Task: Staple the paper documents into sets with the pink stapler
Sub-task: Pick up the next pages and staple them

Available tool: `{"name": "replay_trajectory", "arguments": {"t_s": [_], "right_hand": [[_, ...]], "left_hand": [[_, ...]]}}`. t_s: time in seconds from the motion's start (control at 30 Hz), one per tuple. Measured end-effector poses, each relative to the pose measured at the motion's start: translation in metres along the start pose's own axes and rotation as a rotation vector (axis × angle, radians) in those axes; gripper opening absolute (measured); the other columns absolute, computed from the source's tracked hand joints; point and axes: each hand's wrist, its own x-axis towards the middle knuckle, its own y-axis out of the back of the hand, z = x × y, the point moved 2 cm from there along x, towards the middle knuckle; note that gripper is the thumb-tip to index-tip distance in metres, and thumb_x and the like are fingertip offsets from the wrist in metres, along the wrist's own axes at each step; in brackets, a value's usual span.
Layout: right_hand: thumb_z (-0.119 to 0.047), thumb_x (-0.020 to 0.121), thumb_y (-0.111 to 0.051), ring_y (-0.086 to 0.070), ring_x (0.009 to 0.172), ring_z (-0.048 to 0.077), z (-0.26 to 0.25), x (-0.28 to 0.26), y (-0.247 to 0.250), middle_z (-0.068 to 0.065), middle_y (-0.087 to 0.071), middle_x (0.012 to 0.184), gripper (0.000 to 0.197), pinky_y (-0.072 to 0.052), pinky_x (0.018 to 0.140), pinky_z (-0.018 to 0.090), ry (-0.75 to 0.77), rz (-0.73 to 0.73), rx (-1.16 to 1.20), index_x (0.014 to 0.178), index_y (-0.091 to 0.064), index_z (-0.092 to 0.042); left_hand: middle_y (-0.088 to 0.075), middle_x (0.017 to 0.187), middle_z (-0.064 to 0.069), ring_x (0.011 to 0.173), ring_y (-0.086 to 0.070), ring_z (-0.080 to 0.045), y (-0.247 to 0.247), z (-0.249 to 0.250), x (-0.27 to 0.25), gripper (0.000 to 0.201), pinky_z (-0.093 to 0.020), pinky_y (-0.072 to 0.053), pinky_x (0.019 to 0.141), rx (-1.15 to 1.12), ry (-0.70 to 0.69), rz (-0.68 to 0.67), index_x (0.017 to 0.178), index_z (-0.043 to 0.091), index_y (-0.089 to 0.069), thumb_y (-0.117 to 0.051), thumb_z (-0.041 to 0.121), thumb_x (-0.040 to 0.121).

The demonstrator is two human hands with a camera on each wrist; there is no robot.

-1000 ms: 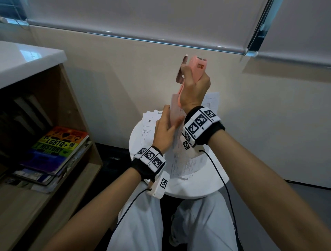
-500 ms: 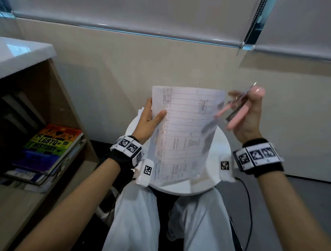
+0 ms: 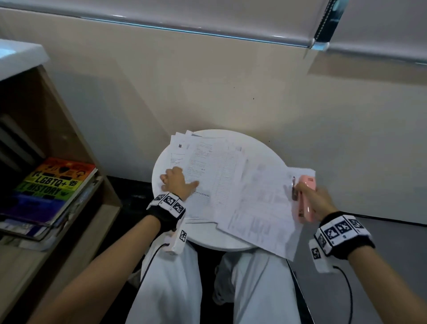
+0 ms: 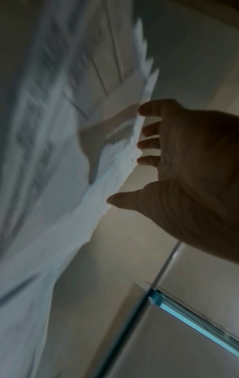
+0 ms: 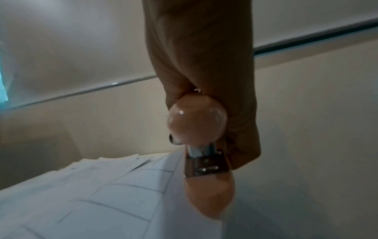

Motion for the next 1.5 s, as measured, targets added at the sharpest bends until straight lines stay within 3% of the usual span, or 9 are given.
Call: {"name": "replay_trajectory", "arguments": {"t_s": [0.23,0.43,0.73,0.87,1.03,1.23,1.3,1.4,1.5], "right_hand": [[-0.027,0.087,-0.065,-0.054,0.079,0.031,-0.011,0.046,0.011,0.017,-0.058,0.091,0.031,-0.048,0.062,0.036,-0.022,0.065,-0.149,0.100,-0.061,0.000],[-0.025,0.086,-0.065,-0.057,0.079,0.030,-0.026,0.075,-0.017,0.017,-0.061,0.092,0.033,-0.048,0.072,0.038,0.044,0.024,-0.264,0.102,-0.063,0.004],[-0.029,0.086,-0.065,-0.058,0.088,0.032,-0.020,0.077,-0.056,0.022,-0.064,0.110,0.032,-0.047,0.082,0.038,0.031,-0.059,-0.296,0.097,-0.064,0.001],[-0.041,0.083,-0.066,-0.036,0.128,0.032,-0.014,0.054,-0.061,0.011,-0.039,0.140,0.035,-0.025,0.111,0.045,0.270,0.101,-0.582,0.086,-0.070,-0.006],[-0.028,0.089,-0.061,-0.054,0.055,0.018,-0.005,0.010,-0.070,0.006,-0.064,0.075,0.020,-0.049,0.054,0.025,0.239,-0.379,-0.405,0.080,-0.059,-0.011],[-0.041,0.086,-0.064,-0.048,0.059,0.008,0.018,0.000,-0.088,0.002,-0.057,0.086,0.034,-0.035,0.041,0.016,0.262,-0.498,-0.580,0.112,-0.045,-0.029],[-0.035,0.088,-0.061,-0.048,0.050,0.011,0.013,-0.012,-0.092,0.003,-0.058,0.072,0.017,-0.037,0.045,0.019,0.245,-0.541,-0.537,0.088,-0.055,-0.019],[-0.033,0.089,-0.059,-0.048,0.042,0.009,0.008,-0.023,-0.096,0.002,-0.059,0.062,0.028,-0.037,0.049,0.021,0.224,-0.598,-0.504,0.071,-0.056,-0.012],[-0.023,0.085,-0.059,-0.056,0.056,0.019,-0.001,-0.020,-0.100,0.008,-0.062,0.068,0.020,-0.045,0.059,0.027,0.132,-0.589,-0.393,0.072,-0.060,-0.009]], "left_hand": [[-0.037,0.126,-0.014,0.118,-0.039,-0.031,-0.013,-0.032,0.011,0.107,-0.044,-0.037,0.094,0.350,0.084,0.099,0.123,0.006,-0.037,-0.074,0.074,0.048],[-0.033,0.129,-0.013,0.120,-0.038,-0.033,-0.017,-0.030,0.017,0.109,-0.045,-0.041,0.095,0.308,0.051,0.111,0.131,0.008,-0.031,-0.081,0.063,0.051],[-0.035,0.127,-0.013,0.120,-0.035,-0.031,-0.017,-0.027,0.023,0.076,-0.040,-0.037,0.098,0.350,0.161,0.089,0.111,0.002,-0.051,-0.074,0.059,0.066],[-0.043,0.124,-0.011,0.119,-0.031,-0.033,-0.015,-0.039,0.027,0.029,-0.043,-0.031,0.098,0.020,0.055,0.174,0.099,0.005,-0.063,-0.067,0.030,0.085],[-0.039,0.134,-0.012,0.121,-0.026,-0.027,-0.001,-0.052,0.012,0.007,-0.024,-0.026,0.103,-0.142,-0.259,0.344,0.091,0.003,-0.060,-0.062,0.008,0.088],[-0.024,0.149,-0.007,0.135,-0.023,-0.027,0.031,-0.063,-0.002,0.021,-0.033,-0.027,0.104,-0.155,-0.431,0.445,0.069,0.006,-0.054,-0.068,0.012,0.084],[-0.038,0.138,-0.008,0.120,-0.039,-0.017,0.036,-0.071,0.003,0.026,-0.028,-0.034,0.097,-0.316,-0.338,0.389,0.065,0.007,-0.051,-0.070,0.015,0.081],[-0.041,0.066,0.000,0.064,-0.034,-0.011,0.044,-0.068,0.004,0.034,-0.026,-0.029,0.062,-0.413,-0.327,0.337,0.060,0.011,-0.034,-0.061,0.019,0.077],[-0.037,0.056,0.002,0.054,-0.030,-0.012,0.056,-0.058,0.003,0.032,-0.026,-0.026,0.052,-0.308,-0.329,0.385,0.063,0.009,-0.036,-0.061,0.011,0.083]]}}
